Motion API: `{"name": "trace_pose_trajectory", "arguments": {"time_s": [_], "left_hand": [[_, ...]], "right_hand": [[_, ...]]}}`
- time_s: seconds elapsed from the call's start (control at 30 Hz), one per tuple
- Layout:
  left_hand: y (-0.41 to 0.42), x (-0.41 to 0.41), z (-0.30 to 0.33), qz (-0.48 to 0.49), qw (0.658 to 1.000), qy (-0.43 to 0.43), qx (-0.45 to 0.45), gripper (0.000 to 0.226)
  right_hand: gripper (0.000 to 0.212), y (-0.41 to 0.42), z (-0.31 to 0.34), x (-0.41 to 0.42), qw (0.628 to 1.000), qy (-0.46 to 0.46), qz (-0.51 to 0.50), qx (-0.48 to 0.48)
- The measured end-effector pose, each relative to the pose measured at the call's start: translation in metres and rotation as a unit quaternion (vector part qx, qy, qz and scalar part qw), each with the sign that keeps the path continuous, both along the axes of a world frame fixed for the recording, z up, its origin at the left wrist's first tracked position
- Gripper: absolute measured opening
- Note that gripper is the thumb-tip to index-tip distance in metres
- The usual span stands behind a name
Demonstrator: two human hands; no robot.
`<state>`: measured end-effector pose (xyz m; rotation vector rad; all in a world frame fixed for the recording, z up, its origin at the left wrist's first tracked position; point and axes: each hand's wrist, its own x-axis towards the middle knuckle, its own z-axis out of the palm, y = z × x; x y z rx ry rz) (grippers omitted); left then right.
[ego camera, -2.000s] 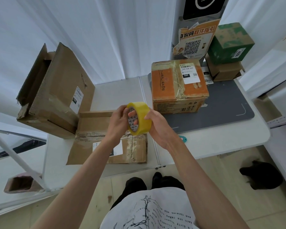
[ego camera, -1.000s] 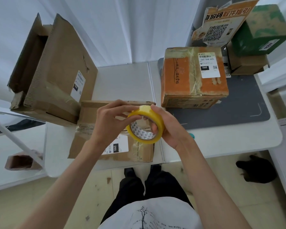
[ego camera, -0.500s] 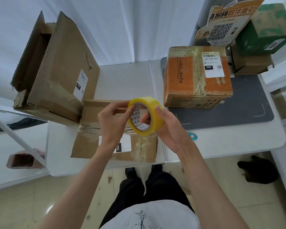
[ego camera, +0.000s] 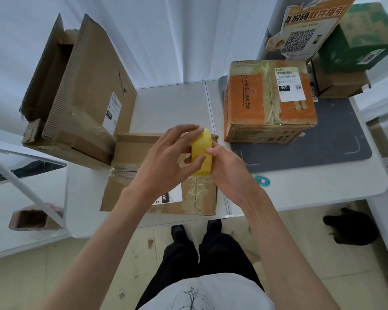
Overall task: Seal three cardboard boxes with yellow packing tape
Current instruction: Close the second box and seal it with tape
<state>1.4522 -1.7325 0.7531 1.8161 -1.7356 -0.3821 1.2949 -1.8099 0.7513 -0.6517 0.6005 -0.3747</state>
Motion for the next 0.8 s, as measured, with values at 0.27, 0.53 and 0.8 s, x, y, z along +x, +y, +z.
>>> {"name": "trace_pose_trajectory", "arguments": {"time_s": [0.27,0.53,0.8], "left_hand": [[0.016,-0.004,-0.009,-0.012,0.985,-0.144,-0.091,0.029],[0.023,-0.008,0.0,0.015,0.996,-0.087,-0.012,0.035],[0.02,-0.01,0.004,0.017,0.994,-0.092,0.058,0.056]], "right_hand": [[0.033,0.009,-0.005,0.006,0.999,0.0,-0.027,0.019],[0.037,0.019,-0.013,0.007,0.998,0.049,0.002,-0.048],[0.036,0.028,-0.021,0.013,0.996,0.076,-0.005,-0.048]]}}
